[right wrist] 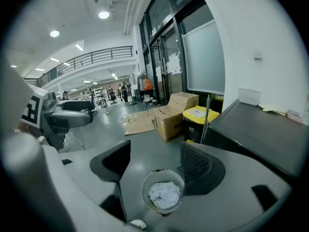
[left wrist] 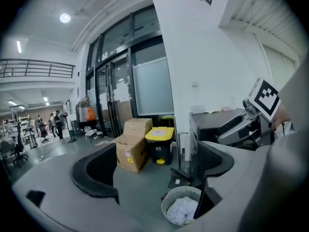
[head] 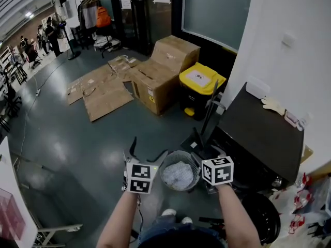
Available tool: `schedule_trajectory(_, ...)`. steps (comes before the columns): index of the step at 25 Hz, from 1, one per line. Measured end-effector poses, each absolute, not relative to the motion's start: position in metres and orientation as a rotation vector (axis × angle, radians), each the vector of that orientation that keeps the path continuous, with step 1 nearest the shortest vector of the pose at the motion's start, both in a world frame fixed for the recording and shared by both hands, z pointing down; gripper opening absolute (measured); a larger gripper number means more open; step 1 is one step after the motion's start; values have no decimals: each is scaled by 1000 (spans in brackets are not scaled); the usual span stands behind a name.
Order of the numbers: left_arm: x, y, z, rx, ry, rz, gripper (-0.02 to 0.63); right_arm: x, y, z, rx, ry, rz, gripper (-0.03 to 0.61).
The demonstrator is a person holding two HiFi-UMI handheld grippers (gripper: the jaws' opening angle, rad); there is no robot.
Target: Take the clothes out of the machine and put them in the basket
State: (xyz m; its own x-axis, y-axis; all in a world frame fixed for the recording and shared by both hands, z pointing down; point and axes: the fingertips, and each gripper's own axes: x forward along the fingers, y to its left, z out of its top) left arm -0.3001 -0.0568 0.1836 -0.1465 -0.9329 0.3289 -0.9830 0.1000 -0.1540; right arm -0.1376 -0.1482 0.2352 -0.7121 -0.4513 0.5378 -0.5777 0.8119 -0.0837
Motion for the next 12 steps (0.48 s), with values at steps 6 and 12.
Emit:
schedule_trajectory(6, -283, -71, 183, 2020, -2169, 526, 523, -120, -146, 230, 793, -2510, 348, 304)
schedule_trajectory(12, -250, -99, 179, 2119, -2105, 526, 523, -87, -152, 221, 855, -2497, 345, 304)
